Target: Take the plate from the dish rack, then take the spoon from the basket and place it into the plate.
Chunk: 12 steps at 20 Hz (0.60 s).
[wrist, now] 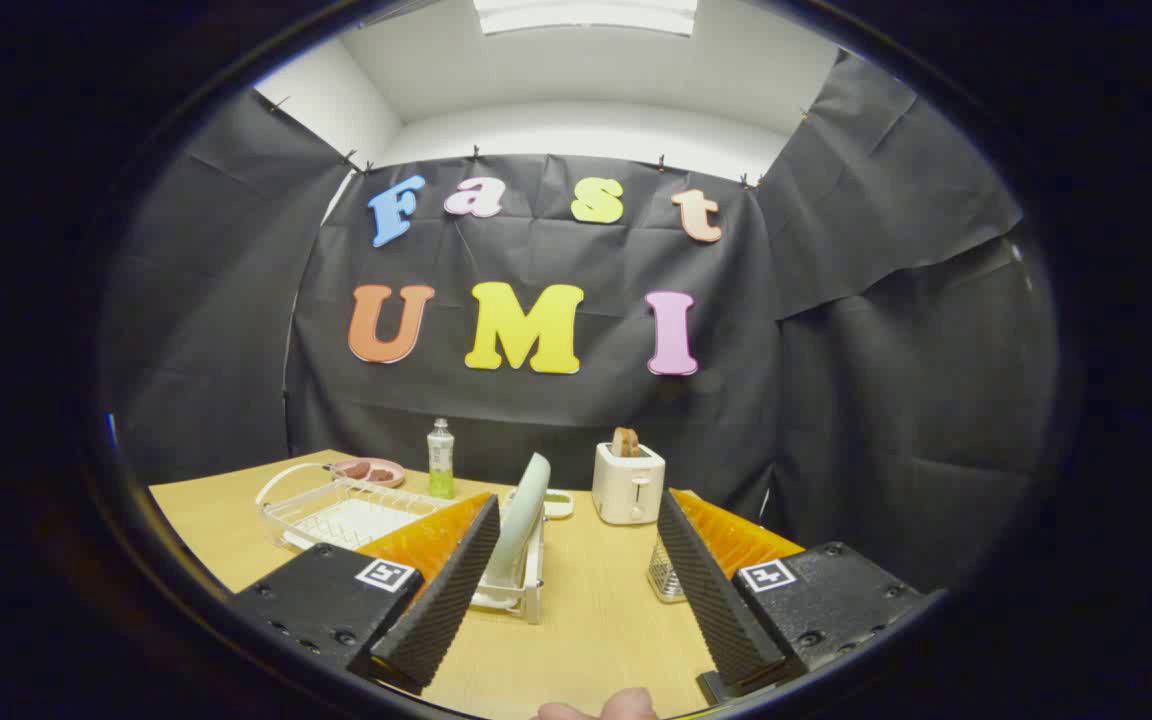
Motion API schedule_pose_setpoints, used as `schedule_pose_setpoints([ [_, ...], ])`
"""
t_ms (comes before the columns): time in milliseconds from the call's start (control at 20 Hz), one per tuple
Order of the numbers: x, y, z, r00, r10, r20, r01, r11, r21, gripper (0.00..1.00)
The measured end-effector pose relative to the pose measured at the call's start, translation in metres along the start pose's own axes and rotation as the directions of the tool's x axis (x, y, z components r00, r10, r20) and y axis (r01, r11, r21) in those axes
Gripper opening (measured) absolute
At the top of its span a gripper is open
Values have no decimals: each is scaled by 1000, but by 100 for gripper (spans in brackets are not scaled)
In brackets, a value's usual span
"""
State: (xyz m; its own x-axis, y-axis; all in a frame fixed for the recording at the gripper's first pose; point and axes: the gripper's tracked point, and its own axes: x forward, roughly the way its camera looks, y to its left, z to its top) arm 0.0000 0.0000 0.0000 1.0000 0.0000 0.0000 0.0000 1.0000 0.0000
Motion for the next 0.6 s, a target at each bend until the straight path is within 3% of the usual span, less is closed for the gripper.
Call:
schedule_pose_setpoints([
  [600,-1,-5,4,1000,-9,7,9,1000,22,100],
])
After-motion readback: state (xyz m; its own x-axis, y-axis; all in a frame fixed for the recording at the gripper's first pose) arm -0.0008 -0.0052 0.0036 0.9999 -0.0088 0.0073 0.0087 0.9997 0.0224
